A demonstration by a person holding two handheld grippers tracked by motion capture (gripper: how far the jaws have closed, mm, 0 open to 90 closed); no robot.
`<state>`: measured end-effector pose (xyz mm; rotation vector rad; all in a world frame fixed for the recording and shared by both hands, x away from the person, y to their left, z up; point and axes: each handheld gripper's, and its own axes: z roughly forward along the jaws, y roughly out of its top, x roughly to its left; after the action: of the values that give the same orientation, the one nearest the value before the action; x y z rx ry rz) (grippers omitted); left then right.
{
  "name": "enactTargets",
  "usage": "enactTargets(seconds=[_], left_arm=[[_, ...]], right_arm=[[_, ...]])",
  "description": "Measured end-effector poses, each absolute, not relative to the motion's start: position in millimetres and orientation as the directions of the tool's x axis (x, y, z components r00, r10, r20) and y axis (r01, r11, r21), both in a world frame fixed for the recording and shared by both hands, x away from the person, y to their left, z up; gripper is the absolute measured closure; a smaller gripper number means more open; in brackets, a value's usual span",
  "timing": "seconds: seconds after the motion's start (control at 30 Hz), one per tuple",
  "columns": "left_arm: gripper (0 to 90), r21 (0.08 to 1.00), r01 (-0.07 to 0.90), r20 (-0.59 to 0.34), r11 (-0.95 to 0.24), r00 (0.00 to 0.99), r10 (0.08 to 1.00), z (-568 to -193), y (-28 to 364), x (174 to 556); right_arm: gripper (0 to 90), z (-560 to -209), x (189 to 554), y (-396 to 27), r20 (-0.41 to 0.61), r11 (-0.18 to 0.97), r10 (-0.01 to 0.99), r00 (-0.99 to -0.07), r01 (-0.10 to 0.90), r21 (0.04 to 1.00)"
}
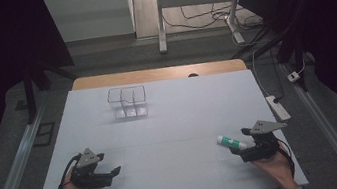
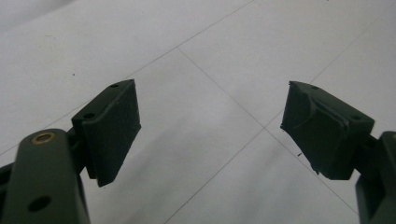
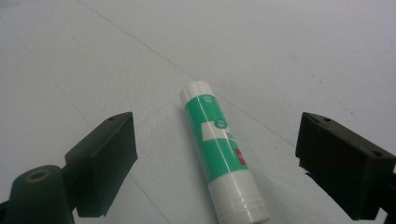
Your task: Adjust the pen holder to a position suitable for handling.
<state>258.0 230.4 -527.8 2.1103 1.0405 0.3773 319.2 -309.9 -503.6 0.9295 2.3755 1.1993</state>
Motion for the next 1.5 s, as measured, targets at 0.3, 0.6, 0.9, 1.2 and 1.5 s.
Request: enactTargets(seconds=[0.3, 0.6, 0.9, 1.2, 1.5], left_arm=[[18.8, 0.732, 0.558, -0.067, -0.39, 0.63, 0.774, -528, 230, 256], [18.8, 0.735, 0.559, -0.066, -0.383, 0.621, 0.781, -527, 233, 254], [18.9, 0.723, 0.585, -0.1, -0.367, 0.614, 0.783, -527, 234, 255], [19.4, 0.743, 0.578, -0.108, -0.338, 0.602, 0.791, -516, 233, 259], [22.5, 0.748, 0.584, -0.112, -0.316, 0.58, 0.807, -505, 238, 271]], right_arm=[[13.4, -504, 320, -310, 0.016, 0.424, 0.678, -0.735, 0.409, 0.808], [13.8, -503, 322, -310, 0.027, 0.411, 0.677, -0.735, 0.409, 0.815], [14.2, -503, 322, -309, 0.029, 0.418, 0.671, -0.741, 0.41, 0.811], [14.2, -502, 320, -309, 0.038, 0.408, 0.662, -0.748, 0.403, 0.819], [14.6, -502, 323, -312, 0.058, 0.376, 0.673, -0.738, 0.409, 0.831]])
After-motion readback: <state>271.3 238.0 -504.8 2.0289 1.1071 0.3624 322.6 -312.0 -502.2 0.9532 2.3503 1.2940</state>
